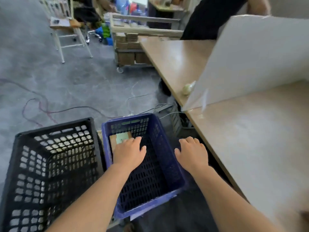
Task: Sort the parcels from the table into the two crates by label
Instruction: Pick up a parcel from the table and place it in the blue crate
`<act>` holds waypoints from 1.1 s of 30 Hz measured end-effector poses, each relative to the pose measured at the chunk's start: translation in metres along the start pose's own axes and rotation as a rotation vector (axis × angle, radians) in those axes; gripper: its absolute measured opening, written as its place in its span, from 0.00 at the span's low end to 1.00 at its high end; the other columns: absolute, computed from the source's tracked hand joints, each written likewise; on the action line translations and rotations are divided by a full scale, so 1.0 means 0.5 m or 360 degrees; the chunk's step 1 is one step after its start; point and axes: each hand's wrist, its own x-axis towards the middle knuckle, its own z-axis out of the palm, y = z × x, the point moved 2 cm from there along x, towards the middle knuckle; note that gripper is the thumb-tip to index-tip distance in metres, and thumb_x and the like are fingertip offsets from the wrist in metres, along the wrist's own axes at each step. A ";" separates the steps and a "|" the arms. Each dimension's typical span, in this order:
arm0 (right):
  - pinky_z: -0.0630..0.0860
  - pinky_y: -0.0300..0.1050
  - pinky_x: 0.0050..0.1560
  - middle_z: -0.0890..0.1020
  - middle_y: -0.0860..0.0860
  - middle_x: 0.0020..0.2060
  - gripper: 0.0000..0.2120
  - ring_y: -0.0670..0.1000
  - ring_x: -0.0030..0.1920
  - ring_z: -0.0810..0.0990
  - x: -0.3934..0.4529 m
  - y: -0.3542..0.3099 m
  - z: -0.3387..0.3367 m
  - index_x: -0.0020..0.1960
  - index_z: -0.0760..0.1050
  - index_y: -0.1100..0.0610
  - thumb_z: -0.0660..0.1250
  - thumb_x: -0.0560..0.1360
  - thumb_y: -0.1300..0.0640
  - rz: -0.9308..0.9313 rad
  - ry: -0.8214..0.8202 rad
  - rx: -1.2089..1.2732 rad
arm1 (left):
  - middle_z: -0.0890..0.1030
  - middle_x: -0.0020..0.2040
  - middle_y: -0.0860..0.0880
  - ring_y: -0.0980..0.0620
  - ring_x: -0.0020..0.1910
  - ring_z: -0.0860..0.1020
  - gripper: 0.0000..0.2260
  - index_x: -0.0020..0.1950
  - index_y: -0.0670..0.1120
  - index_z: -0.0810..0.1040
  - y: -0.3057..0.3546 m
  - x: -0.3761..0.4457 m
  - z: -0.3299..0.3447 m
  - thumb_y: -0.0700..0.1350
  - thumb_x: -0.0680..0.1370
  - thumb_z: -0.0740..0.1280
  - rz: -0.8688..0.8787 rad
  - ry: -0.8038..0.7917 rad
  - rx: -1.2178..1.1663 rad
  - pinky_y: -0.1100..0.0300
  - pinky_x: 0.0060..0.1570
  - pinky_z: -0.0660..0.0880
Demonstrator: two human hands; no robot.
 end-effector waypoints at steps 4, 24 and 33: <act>0.70 0.51 0.61 0.77 0.53 0.61 0.17 0.56 0.62 0.73 -0.065 0.078 -0.059 0.63 0.74 0.54 0.57 0.80 0.48 0.0167 0.0116 0.0011 | 0.75 0.66 0.49 0.47 0.65 0.71 0.22 0.73 0.49 0.65 0.113 -0.015 -0.032 0.56 0.81 0.54 0.0195 0.0104 -0.0016 0.53 0.58 0.70; 0.69 0.50 0.58 0.76 0.57 0.60 0.17 0.58 0.61 0.72 -0.559 0.582 -0.150 0.62 0.74 0.58 0.57 0.79 0.50 0.0941 0.0589 0.0018 | 0.73 0.69 0.49 0.47 0.66 0.70 0.23 0.74 0.50 0.65 0.777 -0.330 0.027 0.56 0.80 0.56 0.1142 0.0161 -0.0017 0.54 0.61 0.68; 0.71 0.48 0.56 0.76 0.55 0.60 0.16 0.55 0.60 0.73 -0.761 0.753 -0.137 0.63 0.73 0.55 0.58 0.80 0.49 0.1327 0.0682 -0.0013 | 0.75 0.65 0.47 0.46 0.64 0.72 0.22 0.72 0.50 0.66 0.990 -0.462 0.077 0.57 0.80 0.57 0.1480 0.0114 0.0009 0.55 0.57 0.70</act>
